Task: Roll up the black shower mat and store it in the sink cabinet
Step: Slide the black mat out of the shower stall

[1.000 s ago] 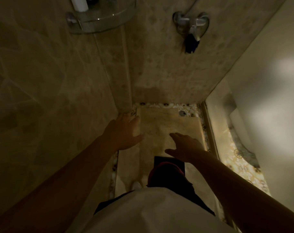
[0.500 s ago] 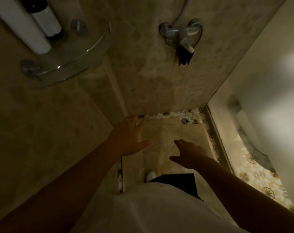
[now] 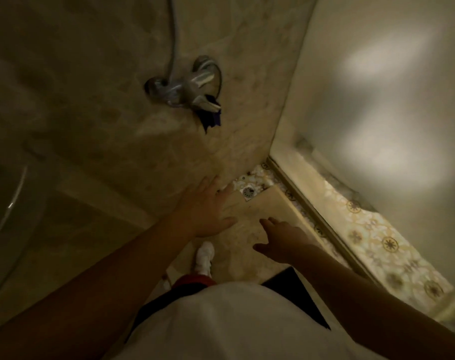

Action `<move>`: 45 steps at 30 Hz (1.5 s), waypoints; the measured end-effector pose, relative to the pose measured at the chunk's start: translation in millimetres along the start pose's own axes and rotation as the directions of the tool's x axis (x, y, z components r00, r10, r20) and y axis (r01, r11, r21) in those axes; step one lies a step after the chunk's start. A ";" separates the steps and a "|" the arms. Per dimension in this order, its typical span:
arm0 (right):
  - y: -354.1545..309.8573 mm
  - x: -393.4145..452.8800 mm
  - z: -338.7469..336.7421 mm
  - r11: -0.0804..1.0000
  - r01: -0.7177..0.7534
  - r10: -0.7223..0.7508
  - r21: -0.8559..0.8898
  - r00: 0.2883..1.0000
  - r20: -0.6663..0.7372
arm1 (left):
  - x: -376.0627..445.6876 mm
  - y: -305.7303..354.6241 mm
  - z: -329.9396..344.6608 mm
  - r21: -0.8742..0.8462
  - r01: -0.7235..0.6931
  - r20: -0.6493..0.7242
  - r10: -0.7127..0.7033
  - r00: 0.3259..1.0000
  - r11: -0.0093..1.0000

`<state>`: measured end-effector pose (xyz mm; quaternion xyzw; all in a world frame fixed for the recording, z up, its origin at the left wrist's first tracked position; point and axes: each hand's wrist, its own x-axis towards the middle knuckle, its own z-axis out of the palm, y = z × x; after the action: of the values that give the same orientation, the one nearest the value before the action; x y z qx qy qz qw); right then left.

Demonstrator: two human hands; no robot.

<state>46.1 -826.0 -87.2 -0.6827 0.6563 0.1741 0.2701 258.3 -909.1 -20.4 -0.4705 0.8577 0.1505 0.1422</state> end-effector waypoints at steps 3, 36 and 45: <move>4.7 13.6 -1.2 0.989 -0.125 0.127 0.080 0.992 -0.021 | 51.5 -4.4 -15.3 0.110 -0.164 0.044 0.160 0.986 0.980; 90.9 -86.0 63.6 0.098 -0.714 0.829 0.693 0.444 0.340 | 245.8 288.4 -17.6 0.324 -0.946 0.533 0.830 0.166 -0.019; 60.9 -109.6 104.2 -0.406 -0.597 0.775 0.691 0.176 0.607 | 207.7 404.2 23.3 0.175 -0.855 0.709 0.665 -0.234 -0.488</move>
<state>-10.6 -675.4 -113.5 0.1834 0.9052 -0.1477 0.3537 -190.3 -851.8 -71.5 0.5070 0.8243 -0.0807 0.2387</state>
